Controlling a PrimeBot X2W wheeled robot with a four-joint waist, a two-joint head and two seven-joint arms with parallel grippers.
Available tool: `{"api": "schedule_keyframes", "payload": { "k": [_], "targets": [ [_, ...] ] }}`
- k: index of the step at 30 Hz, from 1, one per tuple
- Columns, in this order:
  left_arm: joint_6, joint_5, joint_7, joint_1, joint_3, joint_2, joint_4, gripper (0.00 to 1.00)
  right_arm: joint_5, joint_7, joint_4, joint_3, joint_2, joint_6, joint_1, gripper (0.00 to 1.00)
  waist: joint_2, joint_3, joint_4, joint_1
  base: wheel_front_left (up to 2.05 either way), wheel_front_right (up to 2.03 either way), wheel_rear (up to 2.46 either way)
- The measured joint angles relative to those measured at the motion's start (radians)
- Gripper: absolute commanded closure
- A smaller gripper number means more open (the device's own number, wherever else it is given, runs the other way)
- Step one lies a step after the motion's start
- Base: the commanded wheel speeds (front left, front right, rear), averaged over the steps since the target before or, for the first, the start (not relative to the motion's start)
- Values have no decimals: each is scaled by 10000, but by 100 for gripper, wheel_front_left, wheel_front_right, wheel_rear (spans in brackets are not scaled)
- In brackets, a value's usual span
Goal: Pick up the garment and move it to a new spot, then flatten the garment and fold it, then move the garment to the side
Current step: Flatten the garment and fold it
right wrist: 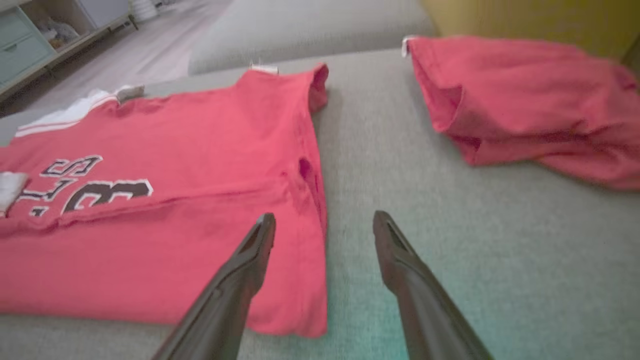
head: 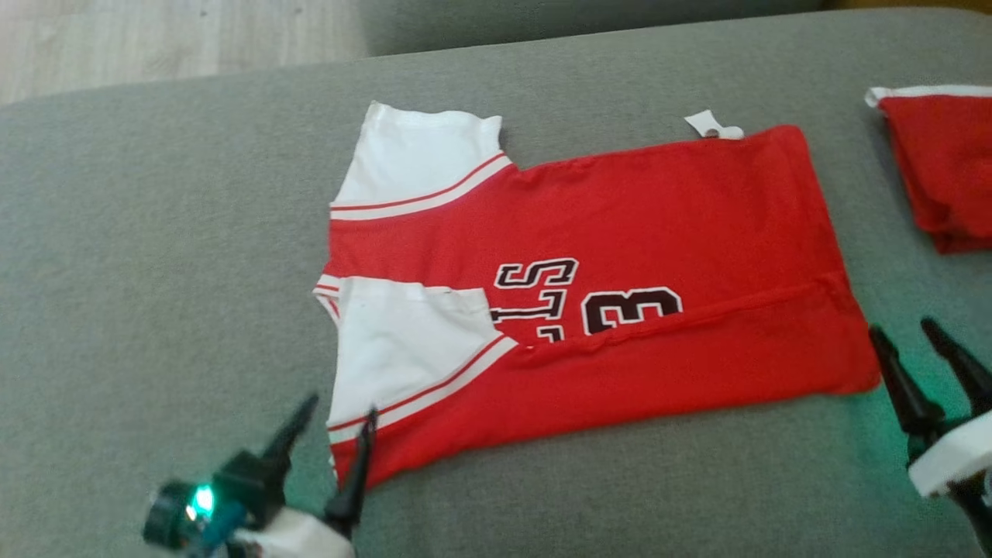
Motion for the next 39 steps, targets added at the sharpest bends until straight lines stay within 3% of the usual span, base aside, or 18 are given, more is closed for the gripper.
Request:
{"api": "schedule_keyframes", "payload": {
  "k": [4, 7, 13, 20, 26, 34, 39],
  "targets": [
    [-23, 86, 73, -644, 272, 232, -341, 0, -491, -2, -571, -581, 234, 0, 7, 0, 0, 93, -245, 0, 0, 0, 0],
    [-343, 163, 435, -1685, 560, 637, -426, 0, -957, -2, -1039, -897, 637, 0, 5, 0, 0, 286, -519, 1, 0, 0, 0],
    [-1812, 56, 1977, -4611, 832, 1446, -77, 0, -1685, 4, -1417, -991, 1300, 0, -78, 0, 0, 943, -1080, 2, 0, 0, 0],
    [-3313, -1151, 4539, -7505, 888, 1645, 1593, 0, -2182, 77, -1390, -1030, 1657, 0, -838, 0, -1, 1578, -1924, 3, 0, 0, 0],
    [-3630, -2311, 6585, -9253, 892, 1563, 3398, 0, -2351, 71, -1511, -1099, 1939, 0, -1226, 0, 0, 2174, -2586, 2, 0, 0, 0],
    [-3697, -2163, 7693, -10836, 698, 1532, 4625, 0, -2295, 0, -1553, -1097, 2075, 0, -1784, 0, -1, 3099, -2901, 3, 0, 0, 0],
    [-3743, -2286, 8217, -10960, 575, 1605, 5246, 0, -2295, -2, -1498, -997, 2150, 0, -2134, 0, -1, 3427, -3087, 2, 0, 0, 0]
  ]
}}
